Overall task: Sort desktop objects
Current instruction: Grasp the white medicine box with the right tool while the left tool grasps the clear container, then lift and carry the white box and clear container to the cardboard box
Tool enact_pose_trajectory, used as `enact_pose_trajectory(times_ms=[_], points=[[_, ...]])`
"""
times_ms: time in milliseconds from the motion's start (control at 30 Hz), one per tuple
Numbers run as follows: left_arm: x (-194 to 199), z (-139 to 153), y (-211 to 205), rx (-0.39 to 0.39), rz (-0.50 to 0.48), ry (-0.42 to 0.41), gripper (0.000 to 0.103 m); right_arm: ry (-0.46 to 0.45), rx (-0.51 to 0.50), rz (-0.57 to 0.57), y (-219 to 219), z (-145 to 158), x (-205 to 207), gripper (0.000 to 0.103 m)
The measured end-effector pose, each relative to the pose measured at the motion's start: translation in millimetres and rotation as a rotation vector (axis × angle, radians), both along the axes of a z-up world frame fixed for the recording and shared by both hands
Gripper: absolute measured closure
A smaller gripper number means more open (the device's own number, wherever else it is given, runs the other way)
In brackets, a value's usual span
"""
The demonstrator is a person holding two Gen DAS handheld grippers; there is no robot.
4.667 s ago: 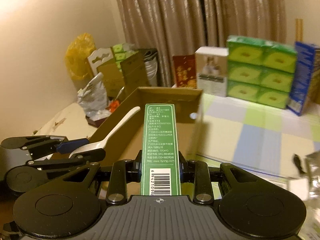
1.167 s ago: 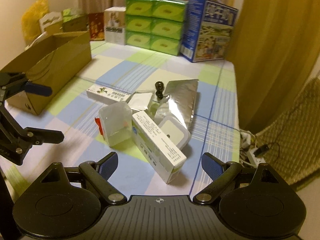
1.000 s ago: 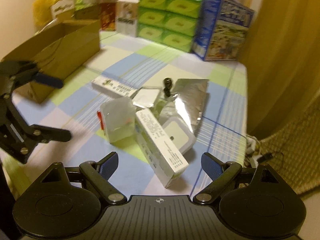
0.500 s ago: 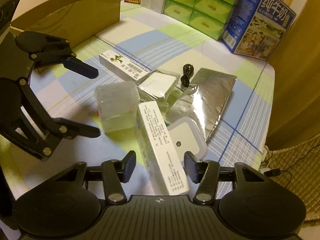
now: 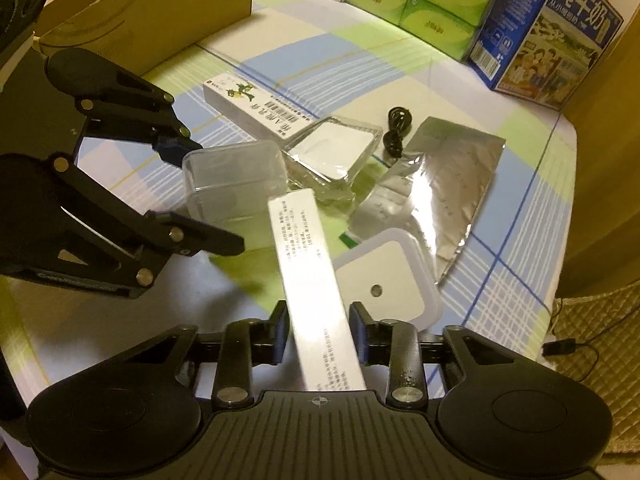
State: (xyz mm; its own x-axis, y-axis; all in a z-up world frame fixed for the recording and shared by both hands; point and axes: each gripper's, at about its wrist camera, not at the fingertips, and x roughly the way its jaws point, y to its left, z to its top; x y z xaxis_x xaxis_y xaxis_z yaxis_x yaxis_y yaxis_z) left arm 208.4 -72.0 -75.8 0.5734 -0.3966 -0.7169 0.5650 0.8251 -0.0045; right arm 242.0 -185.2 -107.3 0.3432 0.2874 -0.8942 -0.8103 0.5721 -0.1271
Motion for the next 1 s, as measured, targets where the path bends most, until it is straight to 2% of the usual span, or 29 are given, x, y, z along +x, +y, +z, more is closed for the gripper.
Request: enact_pose_trajectory(times_ms=[100, 400, 533, 1000], points=[[-4.7, 0.4, 2.7, 0.002, 0.004, 0.002, 0.074, 0.000, -0.004, -0.014, 1.9, -0.4, -5.3, 0.081], [-51.9, 8.4, 26.0, -0.008, 0.039, 0.027, 0.077, 0.107, 0.076, -0.149, -5.7, 12.0, -36.3, 0.081], [-71.7, 4.1, 32.1, -0.009, 0.050, 0.013, 0.077, 0.110, 0.071, -0.163, -5.7, 9.6, -49.2, 0.081], [-63.4, -10.4, 27.9, -0.036, 0.079, 0.012, 0.077, 0.119, 0.043, -0.191, 3.2, -8.7, -44.7, 0.081]])
